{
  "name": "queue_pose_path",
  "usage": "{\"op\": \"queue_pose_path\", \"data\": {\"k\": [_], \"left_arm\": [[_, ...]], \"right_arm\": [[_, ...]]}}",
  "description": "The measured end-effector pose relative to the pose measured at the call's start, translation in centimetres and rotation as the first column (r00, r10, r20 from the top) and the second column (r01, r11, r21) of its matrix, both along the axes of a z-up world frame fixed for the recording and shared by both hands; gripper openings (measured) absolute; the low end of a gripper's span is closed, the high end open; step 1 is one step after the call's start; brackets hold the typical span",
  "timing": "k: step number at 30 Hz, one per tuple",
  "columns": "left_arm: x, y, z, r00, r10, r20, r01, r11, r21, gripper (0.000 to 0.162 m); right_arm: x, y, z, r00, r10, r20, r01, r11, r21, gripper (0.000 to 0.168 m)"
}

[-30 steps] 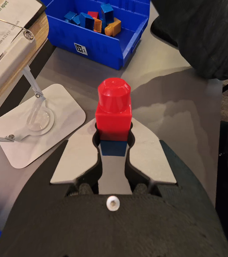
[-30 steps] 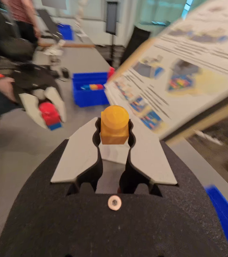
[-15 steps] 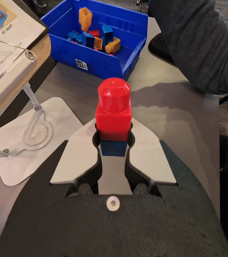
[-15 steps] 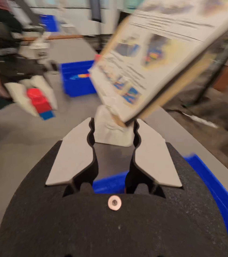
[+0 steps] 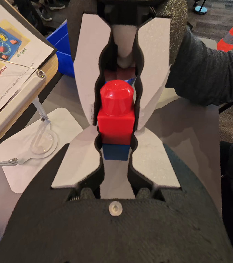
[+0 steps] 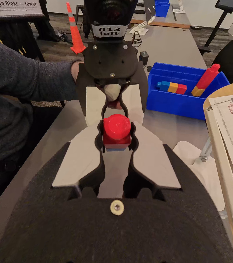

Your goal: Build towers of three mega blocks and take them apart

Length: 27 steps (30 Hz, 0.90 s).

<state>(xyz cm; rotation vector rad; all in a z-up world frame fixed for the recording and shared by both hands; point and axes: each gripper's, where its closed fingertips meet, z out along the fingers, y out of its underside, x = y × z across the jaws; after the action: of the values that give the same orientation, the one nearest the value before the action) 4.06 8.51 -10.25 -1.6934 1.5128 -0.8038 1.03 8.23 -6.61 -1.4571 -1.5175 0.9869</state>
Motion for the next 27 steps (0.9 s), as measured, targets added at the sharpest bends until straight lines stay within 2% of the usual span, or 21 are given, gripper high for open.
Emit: {"op": "queue_pose_path", "data": {"k": [4,6,7,11,18,20,22,24,27], "left_arm": [[-0.2,-0.1,-0.1,1.0,-0.012,-0.005,0.012,1.0,0.016,0.038],[-0.6,0.4,-0.7,1.0,0.008,-0.02,-0.008,1.0,0.019,0.051],[-0.6,0.3,-0.8,1.0,0.003,-0.01,-0.003,1.0,0.001,0.051],[-0.2,-0.1,-1.2,1.0,-0.022,0.012,0.022,0.999,-0.027,0.036],[-0.5,-0.1,-1.1,1.0,-0.009,0.001,0.009,0.999,-0.043,0.036],[-1.1,0.2,-1.6,0.998,0.011,-0.063,-0.012,1.0,-0.014,0.036],[-2.0,0.5,-3.7,0.979,0.031,-0.204,-0.021,0.998,0.052,0.035],[-1.9,-0.5,-4.5,0.981,-0.005,-0.196,0.007,1.0,0.013,0.035],[-2.3,-0.2,-4.7,0.983,0.023,-0.182,-0.021,1.0,0.011,0.035]], "right_arm": [[-0.2,0.1,0.8,0.999,-0.005,-0.049,0.005,1.0,-0.001,0.035],[-0.1,0.2,1.5,0.996,-0.012,-0.087,0.011,1.0,-0.009,0.035],[0.1,0.2,1.6,0.995,-0.007,-0.097,0.006,1.0,-0.013,0.035],[0.1,0.2,2.1,0.992,-0.007,-0.13,0.005,1.0,-0.017,0.035],[0.5,0.5,2.3,0.994,-0.034,-0.108,0.037,0.999,0.021,0.034],[0.7,0.7,3.3,0.986,-0.05,-0.158,0.05,0.999,-0.009,0.034],[2.2,0.9,5.8,0.958,-0.064,-0.281,0.054,0.998,-0.043,0.034],[4.8,2.1,6.5,0.953,-0.148,-0.263,0.156,0.988,0.011,0.034],[10.6,5.1,7.2,0.906,-0.343,-0.248,0.364,0.931,0.04,0.035]]}}
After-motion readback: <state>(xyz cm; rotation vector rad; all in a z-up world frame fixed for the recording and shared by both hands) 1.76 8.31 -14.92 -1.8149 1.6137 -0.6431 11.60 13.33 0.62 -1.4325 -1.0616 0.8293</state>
